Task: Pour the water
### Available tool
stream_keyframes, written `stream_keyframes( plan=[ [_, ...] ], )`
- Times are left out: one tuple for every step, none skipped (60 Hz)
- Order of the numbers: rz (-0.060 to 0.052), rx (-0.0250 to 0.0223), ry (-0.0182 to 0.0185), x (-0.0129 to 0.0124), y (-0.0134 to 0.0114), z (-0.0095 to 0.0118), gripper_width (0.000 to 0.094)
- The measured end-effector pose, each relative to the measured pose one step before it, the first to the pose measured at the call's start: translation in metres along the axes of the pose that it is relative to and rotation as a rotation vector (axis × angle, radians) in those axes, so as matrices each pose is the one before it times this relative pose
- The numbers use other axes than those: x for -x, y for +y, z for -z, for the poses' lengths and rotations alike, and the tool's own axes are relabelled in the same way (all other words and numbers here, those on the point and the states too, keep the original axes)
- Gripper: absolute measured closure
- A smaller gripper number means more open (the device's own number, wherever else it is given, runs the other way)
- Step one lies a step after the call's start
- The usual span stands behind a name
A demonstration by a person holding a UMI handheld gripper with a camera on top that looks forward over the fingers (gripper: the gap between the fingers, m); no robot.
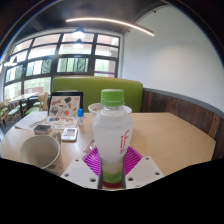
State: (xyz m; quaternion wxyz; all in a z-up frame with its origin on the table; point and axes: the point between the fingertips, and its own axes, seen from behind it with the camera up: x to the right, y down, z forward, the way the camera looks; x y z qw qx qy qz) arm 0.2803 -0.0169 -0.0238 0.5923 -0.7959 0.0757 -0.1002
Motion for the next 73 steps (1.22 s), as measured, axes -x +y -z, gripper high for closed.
stream_keyframes(
  plan=[
    [-0.0065, 0.00644, 0.00081, -0.00162, -0.00028, 0.00256, 0.0684],
    [-0.0108, 0.00473, 0.0005, -0.00176, -0.00021, 0.00237, 0.0684],
    [-0.0143, 0.00214, -0.00004, -0.00171, -0.00011, 0.00231, 0.0685],
    [-0.0142, 0.0009, -0.00074, -0.00187, -0.00008, 0.00152, 0.0685],
    [-0.013, -0.00053, -0.00174, -0.00207, -0.00025, 0.00249, 0.0685],
    [-0.0111, -0.00347, -0.00479, -0.0067, 0.00241, 0.00951, 0.0685],
    [-0.014, -0.00466, -0.0053, 0.01109, 0.00072, -0.02473, 0.0685],
    [-0.0104, -0.00156, -0.00619, -0.00142, -0.00142, 0.00239, 0.0685],
    [-0.0082, -0.00048, -0.00525, -0.00108, -0.0007, 0.00204, 0.0685],
    [-0.0054, 0.00025, -0.00364, -0.00078, -0.00022, 0.00226, 0.0685],
    [-0.0017, -0.0001, -0.00238, -0.00069, -0.00014, 0.00175, 0.0684],
    [0.0024, 0.00102, -0.00153, -0.00071, -0.00022, 0.0019, 0.0684],
    [0.0035, -0.00088, -0.00301, -0.00077, -0.00154, 0.004, 0.0685],
    [0.0053, 0.00109, 0.00005, -0.00117, 0.00012, 0.00127, 0.0675],
    [0.0033, 0.00139, 0.00141, -0.0009, -0.00007, 0.0007, 0.0661],
    [0.0002, 0.00069, 0.00125, -0.00042, -0.00004, 0.00012, 0.065],
    [-0.0014, -0.00033, 0.00097, -0.00007, -0.00029, -0.00001, 0.0634],
    [-0.0024, -0.00302, 0.00197, 0.00012, -0.00039, -0.00063, 0.0623],
    [-0.0024, -0.00206, 0.00208, 0.00023, -0.00006, -0.00093, 0.0593],
    [-0.003, -0.00227, 0.0021, 0.00009, 0.00009, -0.00089, 0.0566],
    [-0.0035, -0.00355, 0.00183, 0.00029, -0.00063, -0.00125, 0.0533],
    [-0.0028, -0.00237, 0.00078, 0.00071, 0.00008, -0.00183, 0.0511],
    [-0.0009, 0.00056, -0.00077, 0.00073, 0.00064, -0.0012, 0.0494],
    [-0.0008, 0.0044, 0.00211, -0.00051, 0.00138, -0.00119, 0.0471],
    [-0.0032, 0.01278, 0.00703, -0.00177, 0.00329, -0.00007, 0.0435],
    [-0.0055, 0.00777, -0.0017, 0.0006, 0.0018, 0.00013, 0.0357],
    [-0.0045, 0.00901, -0.00263, 0.00039, 0.00187, 0.00115, 0.0325],
    [-0.005, 0.00281, -0.00329, 0.00019, 0.00032, 0.00159, 0.023],
    [-0.0057, -0.00087, -0.00492, 0.00097, -0.00071, 0.00264, 0.0119],
    [-0.0042, -0.00559, -0.00587, 0.0011, -0.00169, 0.00334, 0.0079],
    [-0.0033, -0.00538, 0.00008, -0.00022, -0.00222, 0.00342, 0.0091],
    [-0.0027, -0.01228, 0.00475, 0.00383, 0.00275, 0.00665, 0.0118],
    [-0.001, -0.00144, 0.00131, -0.00026, -0.00076, 0.00462, 0.0131],
    [-0.0009, -0.00256, 0.00522, -0.00141, -0.00141, 0.0064, 0.0135],
    [0.0003, -0.00315, 0.00625, -0.00139, -0.00157, 0.00693, 0.0132],
    [0.0022, -0.0065, 0.00471, -0.00069, -0.00243, 0.00705, 0.0125],
    [0.0028, -0.00959, 0.00291, -0.00017, -0.00303, 0.00778, 0.0119],
    [0.0058, -0.00867, 0.00021, -0.00569, -0.00614, 0.00462, 0.0113],
    [0.006, -0.00863, 0.00449, 0.00365, 0.00164, 0.01477, 0.011],
    [0.0071, -0.00674, 0.00323, -0.00094, -0.00129, 0.00768, 0.011],
    [0.0078, -0.00493, 0.00349, -0.00048, -0.00117, 0.00785, 0.0111],
    [0.0076, -0.00455, 0.0026, -0.0008, -0.00115, 0.00809, 0.011],
    [0.007, -0.00472, 0.00164, -0.00019, -0.00081, 0.00813, 0.0111],
    [0.0071, -0.00372, 0.0008, -0.00041, -0.00354, 0.01258, 0.0113],
    [0.0031, -0.00749, 0.00138, 0.00324, -0.0004, 0.01665, 0.011],
    [0.0014, -0.00879, -0.00036, 0.00108, -0.00123, 0.00907, 0.0111],
    [-0.0004, -0.00861, -0.00113, 0.00127, -0.00136, 0.00833, 0.011],
    [-0.0014, -0.00704, -0.00195, 0.00155, -0.00074, 0.00899, 0.0112],
    [-0.0013, -0.00589, -0.00238, 0.00182, -0.00045, 0.00872, 0.0114],
    [-0.0004, -0.00534, -0.00335, 0.0028, -0.00062, 0.01247, 0.0111],
    [-0.0013, -0.00678, -0.00235, 0.00328, 0.00028, 0.01538, 0.011],
    [-0.0005, -0.00501, -0.0036, 0.00241, 0.00012, 0.00854, 0.011],
    [0.0004, -0.00225, -0.00426, 0.00275, 0.001, 0.0085, 0.0111],
    [0.0008, -0.00021, -0.00413, 0.00271, 0.00197, 0.00838, 0.0112],
    [0.0006, 0.0005, -0.00316, 0.0026, 0.00235, 0.00793, 0.0111],
    [-0.0009, -0.00059, -0.00362, 0.00267, 0.00218, 0.00745, 0.011],
    [-0.002, -0.00086, -0.00372, 0.00274, 0.00216, 0.00708, 0.0109],
    [-0.0026, 0.00105, -0.00403, 0.00311, 0.00281, 0.00722, 0.011],
    [-0.0035, -0.00026, -0.00384, 0.00426, 0.00381, 0.01227, 0.0109],
    [-0.0017, -0.00103, -0.00542, 0.00302, 0.0019, 0.00584, 0.0111],
    [-0.0024, -0.00018, -0.00526, 0.00325, 0.0019, 0.0054, 0.0111],
    [-0.002, 0.002, -0.00553, 0.00335, 0.00219, 0.0052, 0.0108],
    [-0.001, 0.00286, -0.006, 0.00302, 0.00266, 0.00469, 0.011],
    [-0.0003, 0.00252, -0.00488, 0.00299, 0.0024, 0.00447, 0.0111],
    [-0.0005, 0.00112, -0.00423, 0.00361, 0.00342, 0.00538, 0.011],
    [0.0007, -0.00112, -0.00363, 0.00235, 0.00179, 0.00443, 0.0112],
    [0.0009, -0.00196, -0.00567, 0.00265, 0.00118, 0.0028, 0.011],
    [0.0001, -0.00369, -0.00429, 0.00275, 0.00084, 0.00265, 0.0111],
    [0.0001, -0.00454, -0.0031, 0.00275, 0.00037, 0.0022, 0.0112],
    [-0.0001, -0.00221, -0.00197, 0.00197, 0.00055, 0.00198, 0.0114],
    [0.0004, -0.00018, -0.0024, 0.00191, 0.00088, 0.00195, 0.0116],
    [-0.0001, 0.00081, -0.00334, -0.00031, 0.00008, 0.00213, 0.0117],
    [0.0005, 0.00249, -0.0038, 0.00205, 0.00159, 0.00113, 0.0117]
  ],
)
